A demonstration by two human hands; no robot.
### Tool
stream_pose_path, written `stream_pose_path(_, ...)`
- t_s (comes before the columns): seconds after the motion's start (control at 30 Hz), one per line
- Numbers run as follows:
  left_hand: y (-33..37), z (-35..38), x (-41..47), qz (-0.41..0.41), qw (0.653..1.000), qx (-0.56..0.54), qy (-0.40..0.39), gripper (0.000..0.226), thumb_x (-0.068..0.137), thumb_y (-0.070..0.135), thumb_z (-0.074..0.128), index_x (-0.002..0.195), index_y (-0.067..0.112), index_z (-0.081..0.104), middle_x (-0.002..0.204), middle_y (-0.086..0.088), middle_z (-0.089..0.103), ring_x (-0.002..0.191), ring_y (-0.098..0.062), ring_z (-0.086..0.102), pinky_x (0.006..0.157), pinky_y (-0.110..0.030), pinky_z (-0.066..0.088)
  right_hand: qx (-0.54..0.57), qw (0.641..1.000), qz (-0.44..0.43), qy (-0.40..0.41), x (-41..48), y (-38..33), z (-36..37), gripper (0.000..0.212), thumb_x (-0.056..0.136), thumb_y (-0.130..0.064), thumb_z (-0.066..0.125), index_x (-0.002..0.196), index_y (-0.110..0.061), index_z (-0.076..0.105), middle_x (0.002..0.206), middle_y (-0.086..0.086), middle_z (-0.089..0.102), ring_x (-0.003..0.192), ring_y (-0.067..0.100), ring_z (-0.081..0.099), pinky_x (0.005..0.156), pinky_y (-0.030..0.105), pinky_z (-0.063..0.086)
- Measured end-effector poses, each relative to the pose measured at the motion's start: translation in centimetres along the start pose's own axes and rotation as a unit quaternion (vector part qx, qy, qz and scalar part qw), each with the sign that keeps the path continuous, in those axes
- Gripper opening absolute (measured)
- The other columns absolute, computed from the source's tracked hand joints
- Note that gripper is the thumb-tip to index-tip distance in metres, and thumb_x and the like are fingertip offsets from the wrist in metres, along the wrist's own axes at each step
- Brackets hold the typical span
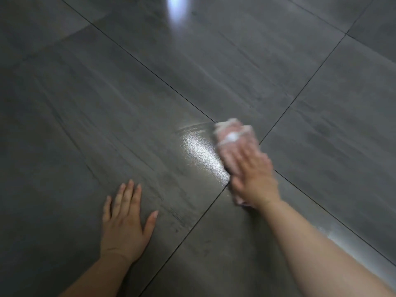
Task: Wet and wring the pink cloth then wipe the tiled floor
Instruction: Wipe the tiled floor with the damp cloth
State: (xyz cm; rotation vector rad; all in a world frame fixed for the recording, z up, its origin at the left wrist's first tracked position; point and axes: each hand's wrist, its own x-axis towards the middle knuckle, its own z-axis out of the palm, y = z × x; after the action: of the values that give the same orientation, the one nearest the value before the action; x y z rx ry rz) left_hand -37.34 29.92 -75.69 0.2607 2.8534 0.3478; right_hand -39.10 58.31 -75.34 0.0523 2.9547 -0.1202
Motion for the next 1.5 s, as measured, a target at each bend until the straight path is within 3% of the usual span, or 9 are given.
stream_pose_path(0.2,-0.3,0.5,0.0,0.014,1.0,0.022,0.01,0.083,0.088,0.058,0.001,0.123,-0.002,0.047,0.129,-0.023,0.054,0.124,-0.024,0.028,0.112,-0.019,-0.015,0.128,0.894,0.429,0.027,-3.6,3.6,-2.1,0.067,0.087,-0.037,0.023,0.148,-0.013,0.008,0.157,0.01,0.005,0.145,0.025,-0.001,0.114,0.046,0.008)
stream_pose_path(0.37,-0.1,0.4,-0.1,0.02,0.999,0.026,-0.001,0.083,0.088,0.058,0.003,0.122,-0.003,0.049,0.128,-0.025,0.055,0.123,-0.024,0.028,0.111,-0.017,-0.015,0.046,0.993,0.078,0.074,-5.2,-7.6,1.3,0.07,0.067,-0.039,0.034,0.131,-0.013,0.042,0.135,0.014,0.053,0.13,0.03,0.036,0.103,0.045,0.036)
stream_pose_path(0.53,-0.1,0.4,-0.2,0.012,0.999,0.035,-0.006,0.076,0.088,0.055,0.014,0.122,-0.003,0.049,0.129,-0.024,0.054,0.123,-0.024,0.029,0.111,-0.018,-0.012,0.032,0.983,-0.179,0.039,-8.4,-9.5,2.2,0.065,0.065,-0.042,0.038,0.127,-0.022,0.04,0.131,0.002,0.058,0.131,0.02,0.03,0.108,0.04,0.008)
stream_pose_path(0.73,-0.1,0.3,-0.3,-0.007,0.999,0.032,0.017,0.076,0.085,0.056,0.017,0.131,0.0,0.042,0.139,-0.02,0.045,0.13,-0.031,0.041,0.108,-0.016,-0.022,0.028,0.993,0.089,0.075,-8.9,1.9,0.9,0.077,0.067,-0.043,0.029,0.14,-0.017,0.03,0.154,0.004,0.017,0.144,0.021,0.008,0.107,0.044,0.029)
stream_pose_path(0.83,0.1,0.2,-0.3,-0.002,0.999,0.037,0.029,0.079,0.081,0.056,0.016,0.134,0.002,0.038,0.144,-0.018,0.038,0.134,-0.03,0.035,0.105,-0.014,-0.026,0.102,0.938,0.33,0.013,-9.5,0.5,0.1,0.08,0.077,-0.051,0.018,0.148,-0.013,0.01,0.157,0.009,0.007,0.145,0.026,0.001,0.115,0.047,0.01)
stream_pose_path(0.97,-0.2,0.7,-0.2,0.01,0.998,0.03,0.057,0.11,0.066,0.073,-0.023,0.141,0.008,0.025,0.152,-0.012,0.024,0.141,-0.024,0.019,0.103,-0.016,-0.026,0.047,0.984,0.158,0.068,-11.3,-6.6,2.8,0.078,0.067,-0.042,0.036,0.137,-0.009,0.035,0.137,0.021,0.045,0.141,0.031,0.007,0.106,0.05,0.023)
stream_pose_path(1.13,0.1,0.5,0.0,-0.002,0.998,0.056,0.014,0.101,0.078,0.068,-0.012,0.133,0.001,0.04,0.142,-0.02,0.041,0.132,-0.033,0.038,0.106,-0.032,0.003,0.025,0.984,-0.169,0.044,-12.2,-6.4,2.9,0.074,0.063,-0.046,0.042,0.133,-0.022,0.038,0.141,0.002,0.044,0.144,0.016,-0.008,0.108,0.041,0.014)
stream_pose_path(1.4,0.0,-0.2,0.2,-0.009,0.996,0.061,-0.064,0.086,0.088,0.059,0.0,0.127,-0.003,0.045,0.133,-0.023,0.05,0.123,-0.036,0.047,0.11,-0.028,-0.001,0.1,0.953,0.284,0.017,-8.8,0.4,-0.1,0.076,0.079,-0.049,0.022,0.148,-0.019,0.012,0.157,0.005,0.005,0.144,0.021,0.0,0.114,0.043,0.01)
stream_pose_path(1.5,0.0,-0.2,0.0,-0.004,0.996,0.05,-0.073,0.086,0.088,0.059,0.001,0.128,-0.003,0.044,0.134,-0.022,0.05,0.124,-0.036,0.046,0.11,-0.018,-0.017,0.095,0.958,0.269,0.036,-7.7,-5.0,0.3,0.067,0.075,-0.039,0.037,0.137,-0.015,0.038,0.143,0.014,0.043,0.134,0.032,0.032,0.104,0.048,0.028)
